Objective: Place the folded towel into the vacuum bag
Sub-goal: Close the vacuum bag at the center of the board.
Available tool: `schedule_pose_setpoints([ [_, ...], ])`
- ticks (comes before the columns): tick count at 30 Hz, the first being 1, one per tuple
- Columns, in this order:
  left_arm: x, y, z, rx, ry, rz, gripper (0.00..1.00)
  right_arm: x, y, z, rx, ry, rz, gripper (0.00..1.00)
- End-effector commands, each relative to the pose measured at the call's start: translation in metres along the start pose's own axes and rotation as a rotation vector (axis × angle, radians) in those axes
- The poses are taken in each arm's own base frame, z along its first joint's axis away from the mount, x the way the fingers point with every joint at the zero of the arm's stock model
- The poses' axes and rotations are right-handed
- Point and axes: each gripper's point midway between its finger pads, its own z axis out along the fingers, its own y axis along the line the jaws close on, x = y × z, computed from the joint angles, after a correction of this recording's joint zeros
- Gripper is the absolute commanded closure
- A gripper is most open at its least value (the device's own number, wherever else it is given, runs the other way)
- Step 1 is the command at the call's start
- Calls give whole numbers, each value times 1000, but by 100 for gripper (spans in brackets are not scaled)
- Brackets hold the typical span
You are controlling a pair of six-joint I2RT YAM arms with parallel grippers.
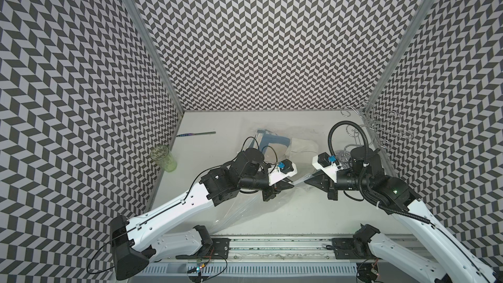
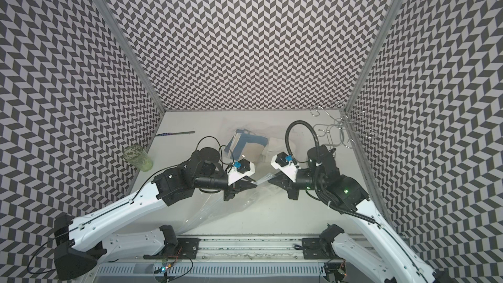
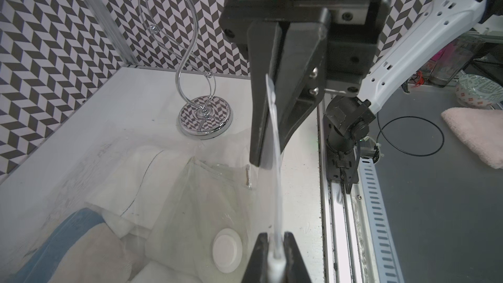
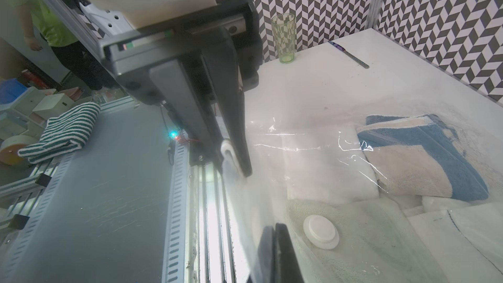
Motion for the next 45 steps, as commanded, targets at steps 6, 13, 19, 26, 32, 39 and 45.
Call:
schedule_pose_setpoints([
  [6,64,2,-7,-62,205,-91,100,-76,-28,-45,176,-267,-60,100],
  [13,47,17,-23,-125,127,-84,100,-76,-26,-46,136,-281,-70,100],
  [19,17,22,-19,-107,12,-69,100,-22,4,1,-21,-13,-46,90],
  [26,14,11,-14,-30,-7,-74,100,-3,24,18,-121,27,-55,73],
  [32,22,6,-15,-10,18,-76,100,-22,24,20,-139,1,-78,73],
  [39,40,4,-14,-6,84,-110,100,-53,-3,-1,54,-75,-79,100],
  [45,55,-3,-15,6,146,-152,100,-81,-54,-41,256,-182,-34,100],
])
